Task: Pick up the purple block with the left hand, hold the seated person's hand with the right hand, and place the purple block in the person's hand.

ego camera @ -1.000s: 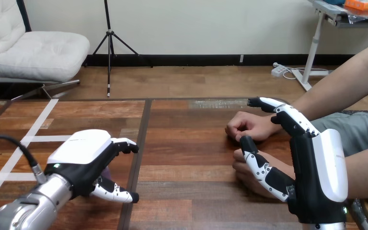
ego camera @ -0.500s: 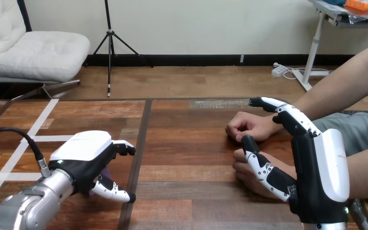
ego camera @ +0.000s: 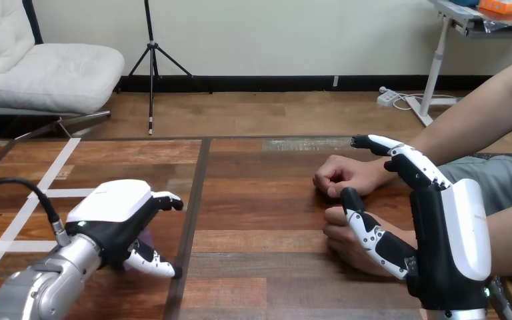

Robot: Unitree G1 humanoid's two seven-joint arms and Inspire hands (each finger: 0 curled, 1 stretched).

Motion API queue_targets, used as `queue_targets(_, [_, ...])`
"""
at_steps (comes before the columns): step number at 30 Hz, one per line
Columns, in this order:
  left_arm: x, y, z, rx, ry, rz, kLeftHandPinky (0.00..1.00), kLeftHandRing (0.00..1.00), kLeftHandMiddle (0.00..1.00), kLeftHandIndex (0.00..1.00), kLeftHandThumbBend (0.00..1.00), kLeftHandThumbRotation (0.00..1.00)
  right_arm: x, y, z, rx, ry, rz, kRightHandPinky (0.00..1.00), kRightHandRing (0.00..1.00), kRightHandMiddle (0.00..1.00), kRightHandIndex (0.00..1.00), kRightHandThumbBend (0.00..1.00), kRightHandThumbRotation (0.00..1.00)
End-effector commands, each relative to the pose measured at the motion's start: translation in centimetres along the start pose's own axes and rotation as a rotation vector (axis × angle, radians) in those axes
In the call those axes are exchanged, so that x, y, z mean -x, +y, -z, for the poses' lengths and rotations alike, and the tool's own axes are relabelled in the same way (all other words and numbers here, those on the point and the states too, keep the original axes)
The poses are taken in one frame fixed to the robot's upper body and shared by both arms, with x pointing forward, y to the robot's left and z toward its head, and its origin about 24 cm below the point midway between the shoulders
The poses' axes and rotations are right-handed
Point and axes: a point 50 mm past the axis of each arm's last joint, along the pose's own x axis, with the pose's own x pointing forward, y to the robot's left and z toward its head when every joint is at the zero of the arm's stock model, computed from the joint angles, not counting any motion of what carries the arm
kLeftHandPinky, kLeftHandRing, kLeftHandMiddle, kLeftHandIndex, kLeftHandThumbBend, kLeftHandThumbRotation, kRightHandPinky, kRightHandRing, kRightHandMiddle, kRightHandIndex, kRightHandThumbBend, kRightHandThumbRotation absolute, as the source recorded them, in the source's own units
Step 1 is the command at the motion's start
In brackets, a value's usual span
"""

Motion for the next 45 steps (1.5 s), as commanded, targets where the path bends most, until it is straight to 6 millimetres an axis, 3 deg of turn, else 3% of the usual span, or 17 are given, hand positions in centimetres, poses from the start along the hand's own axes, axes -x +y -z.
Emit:
queue_targets(1, [-0.47,1.66,0.08,-0.024,-0.020,-0.104,0.75,0.81,0.84,0.82,0.83,0.25,-1.31,-0.83,-0.94,-0.002,-0.079,0.041,0.68,0.75,0.76,0.72,0.36,0.00])
queue_targets(24, [-0.10,1.61,0.13,-0.020,-0.054,-0.276,0.81,0.89,0.90,0.88,0.75,0.25,-1.61,-0.78,-0.98,0.004,-0.095,0.035,0.68,0.75,0.75,0.72,0.36,0.00])
queue_targets(45, [-0.58,1.51,0.36,-0.078,0.077,-0.143,0.76,0.83,0.86,0.85,0.81,0.19,-1.82,-0.78,-1.05,0.010,-0.097,0.026,0.67,0.75,0.74,0.70,0.37,0.00])
